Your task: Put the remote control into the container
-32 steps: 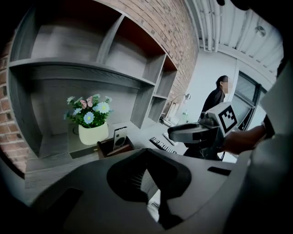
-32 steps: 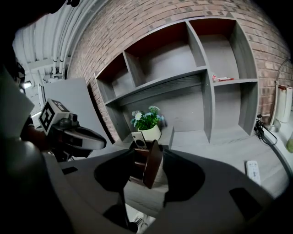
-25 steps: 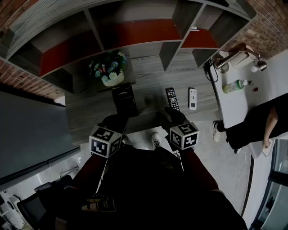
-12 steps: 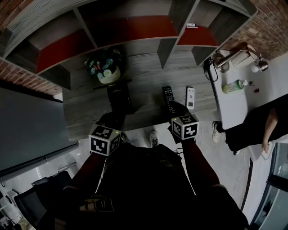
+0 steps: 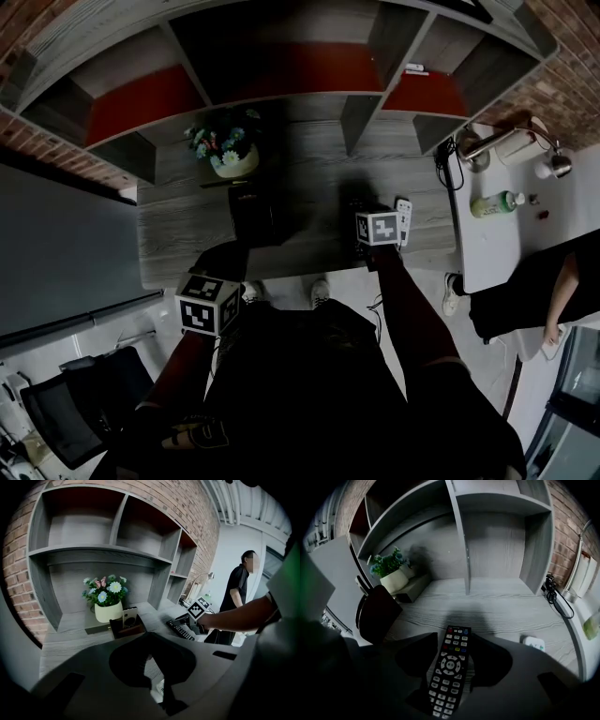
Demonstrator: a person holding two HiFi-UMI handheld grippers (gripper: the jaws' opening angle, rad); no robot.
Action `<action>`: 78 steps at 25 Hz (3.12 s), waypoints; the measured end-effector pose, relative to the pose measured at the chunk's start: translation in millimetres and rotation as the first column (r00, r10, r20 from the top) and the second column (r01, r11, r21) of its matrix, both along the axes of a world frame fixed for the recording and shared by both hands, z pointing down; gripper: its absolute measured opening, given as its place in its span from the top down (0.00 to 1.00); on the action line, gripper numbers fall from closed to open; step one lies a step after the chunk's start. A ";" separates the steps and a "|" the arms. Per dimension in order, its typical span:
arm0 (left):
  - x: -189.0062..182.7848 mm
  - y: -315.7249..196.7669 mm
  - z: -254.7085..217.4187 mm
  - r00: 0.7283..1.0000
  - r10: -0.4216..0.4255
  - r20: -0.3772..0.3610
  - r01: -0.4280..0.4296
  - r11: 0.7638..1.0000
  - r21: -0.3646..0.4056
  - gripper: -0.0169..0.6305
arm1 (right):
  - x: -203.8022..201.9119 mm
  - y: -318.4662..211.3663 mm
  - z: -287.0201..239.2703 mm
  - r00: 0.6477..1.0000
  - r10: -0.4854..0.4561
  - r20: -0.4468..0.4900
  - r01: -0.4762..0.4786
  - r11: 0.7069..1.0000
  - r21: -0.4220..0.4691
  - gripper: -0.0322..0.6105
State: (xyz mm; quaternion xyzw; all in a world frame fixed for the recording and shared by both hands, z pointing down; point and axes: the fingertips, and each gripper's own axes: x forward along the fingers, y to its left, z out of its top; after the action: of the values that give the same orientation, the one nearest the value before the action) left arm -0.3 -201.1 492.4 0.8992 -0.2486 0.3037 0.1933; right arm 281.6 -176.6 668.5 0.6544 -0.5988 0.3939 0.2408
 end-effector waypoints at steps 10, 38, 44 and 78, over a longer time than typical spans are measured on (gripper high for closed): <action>-24.1 -10.9 17.0 0.995 -0.099 0.024 0.100 0.994 -0.034 0.96 | 7.9 -15.9 26.4 0.999 0.029 0.016 -0.028 0.994 -0.103 0.63; -49.9 -17.4 -1.9 0.998 -0.017 -0.053 0.016 1.000 -0.005 0.96 | -27.4 17.7 -77.5 0.964 0.185 0.192 -0.223 0.954 0.199 0.62; -47.6 -19.8 -2.7 0.998 0.039 -0.058 -0.039 0.999 0.004 0.96 | -61.1 11.4 -139.1 0.982 0.118 0.148 -0.165 0.915 0.369 0.62; -164.4 -46.8 -2.1 0.995 -0.082 -0.065 0.083 0.997 0.006 0.96 | -209.4 -126.0 -189.8 0.997 0.027 -0.069 0.028 0.724 0.689 0.62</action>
State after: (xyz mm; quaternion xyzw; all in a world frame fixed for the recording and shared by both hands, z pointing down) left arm -164.7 -247.9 490.3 0.8983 -0.2804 0.2653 0.2099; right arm 72.2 -302.7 478.7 0.7111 -0.6929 0.1189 0.0026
